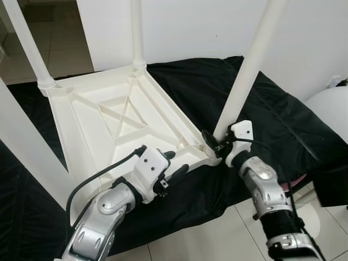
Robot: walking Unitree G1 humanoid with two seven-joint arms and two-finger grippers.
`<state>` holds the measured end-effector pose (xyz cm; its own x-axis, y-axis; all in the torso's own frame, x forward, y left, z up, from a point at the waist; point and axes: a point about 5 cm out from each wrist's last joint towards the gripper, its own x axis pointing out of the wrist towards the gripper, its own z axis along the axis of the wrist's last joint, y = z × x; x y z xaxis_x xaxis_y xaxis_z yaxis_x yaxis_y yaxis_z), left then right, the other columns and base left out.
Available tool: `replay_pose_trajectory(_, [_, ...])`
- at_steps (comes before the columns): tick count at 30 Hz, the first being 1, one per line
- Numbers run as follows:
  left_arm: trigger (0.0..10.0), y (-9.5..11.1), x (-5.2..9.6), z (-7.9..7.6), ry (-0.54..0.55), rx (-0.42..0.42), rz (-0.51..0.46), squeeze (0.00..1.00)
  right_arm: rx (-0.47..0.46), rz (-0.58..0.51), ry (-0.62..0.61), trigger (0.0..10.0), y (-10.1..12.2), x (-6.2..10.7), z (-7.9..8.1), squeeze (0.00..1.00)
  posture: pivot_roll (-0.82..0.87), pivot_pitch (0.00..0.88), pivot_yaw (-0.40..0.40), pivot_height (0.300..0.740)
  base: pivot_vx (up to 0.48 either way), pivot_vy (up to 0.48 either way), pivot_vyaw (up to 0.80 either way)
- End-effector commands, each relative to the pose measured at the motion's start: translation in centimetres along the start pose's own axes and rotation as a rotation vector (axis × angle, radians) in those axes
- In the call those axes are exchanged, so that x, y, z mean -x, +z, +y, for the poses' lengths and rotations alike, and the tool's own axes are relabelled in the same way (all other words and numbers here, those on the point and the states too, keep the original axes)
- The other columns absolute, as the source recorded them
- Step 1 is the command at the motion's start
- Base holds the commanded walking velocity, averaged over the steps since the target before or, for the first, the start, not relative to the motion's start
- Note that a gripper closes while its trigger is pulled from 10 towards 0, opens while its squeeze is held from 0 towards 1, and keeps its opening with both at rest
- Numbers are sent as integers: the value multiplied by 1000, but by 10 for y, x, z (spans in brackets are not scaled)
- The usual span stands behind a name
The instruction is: Building children table
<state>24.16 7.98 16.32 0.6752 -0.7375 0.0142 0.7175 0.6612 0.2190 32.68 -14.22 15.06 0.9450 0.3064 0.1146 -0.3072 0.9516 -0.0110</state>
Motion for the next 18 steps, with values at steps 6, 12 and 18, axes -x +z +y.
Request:
replay_pose_trajectory(6, [10000,-5,-1,1,34,-5,16,0,-123,76,-270,10000,-15,6,22,0,-12,44,-40,740,0,0,0])
replay_pose_trajectory(12, [10000,-5,0,1,43,-5,17,0,-147,90,-346,10000,-14,4,40,0,-5,39,-40,740,0,0,0])
replay_pose_trajectory(18, [10000,-6,0,2,47,-8,17,0,-174,95,-299,10000,-8,6,50,600,1,33,-43,740,0,0,0])
